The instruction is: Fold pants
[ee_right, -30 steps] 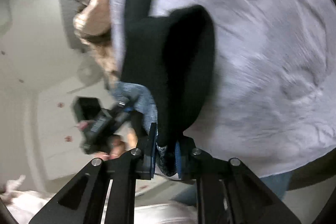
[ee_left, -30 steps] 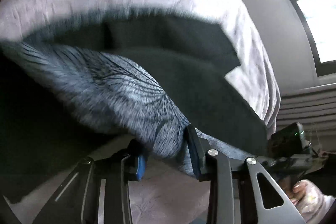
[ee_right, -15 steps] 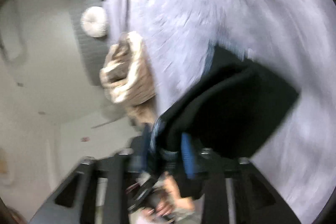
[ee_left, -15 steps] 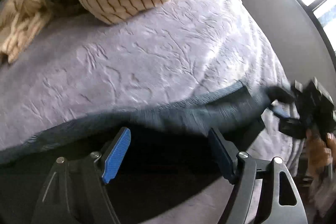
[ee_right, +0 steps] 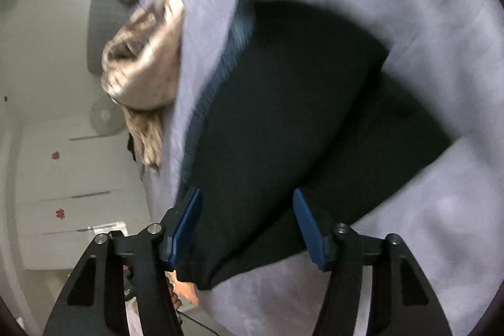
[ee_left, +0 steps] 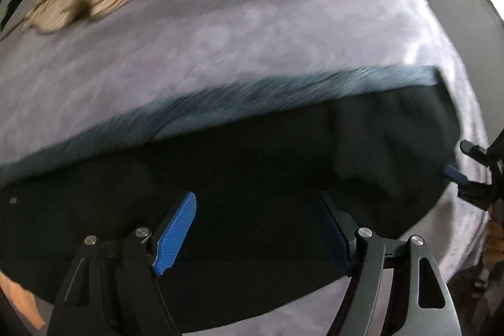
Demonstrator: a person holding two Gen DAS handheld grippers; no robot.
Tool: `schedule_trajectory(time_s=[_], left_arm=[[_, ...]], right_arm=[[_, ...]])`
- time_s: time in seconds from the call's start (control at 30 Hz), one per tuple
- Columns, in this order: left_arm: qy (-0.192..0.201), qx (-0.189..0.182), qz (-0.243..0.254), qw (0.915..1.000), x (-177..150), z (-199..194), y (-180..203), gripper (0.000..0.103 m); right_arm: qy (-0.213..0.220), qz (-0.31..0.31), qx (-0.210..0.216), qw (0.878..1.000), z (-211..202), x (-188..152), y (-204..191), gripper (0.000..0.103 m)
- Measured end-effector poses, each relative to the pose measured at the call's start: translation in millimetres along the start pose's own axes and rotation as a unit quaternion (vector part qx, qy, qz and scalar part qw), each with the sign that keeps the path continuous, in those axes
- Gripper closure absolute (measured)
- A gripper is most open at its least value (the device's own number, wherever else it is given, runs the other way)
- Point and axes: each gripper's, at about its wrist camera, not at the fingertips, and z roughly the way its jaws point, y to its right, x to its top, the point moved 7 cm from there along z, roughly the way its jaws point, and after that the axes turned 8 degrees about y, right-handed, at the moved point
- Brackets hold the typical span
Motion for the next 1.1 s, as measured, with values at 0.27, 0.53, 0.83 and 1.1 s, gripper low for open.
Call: schedule_trajectory(time_s=[0.27,0.53,0.83,1.1], left_arm=[[-0.006,-0.012,0.002,0.9999,-24.3,-11.2,-25.0,0.026],[-0.039,0.014,0.027,0.9988,-53.8,-1.5,-44.8,0.026],[0.030,0.010,-0.007,0.9995,-6.7,-14.9,-40.9,0.026],[0.048,0.060,-0.113,0.9906,42.6,45.2,-58.4,0.015]], right_arm=[[-0.002,0.004,0.022,1.000,13.5,-18.9,-17.7,0.094],[-0.043,-0.019,-0.057,0.997,23.9,-28.3,24.1,0.084],[0.088,-0.137,-0.143,0.976,-53.7,7.3,-18.4,0.064],[0.074,-0.135,-0.214,0.965,-3.5,40.5,18.3,0.065]])
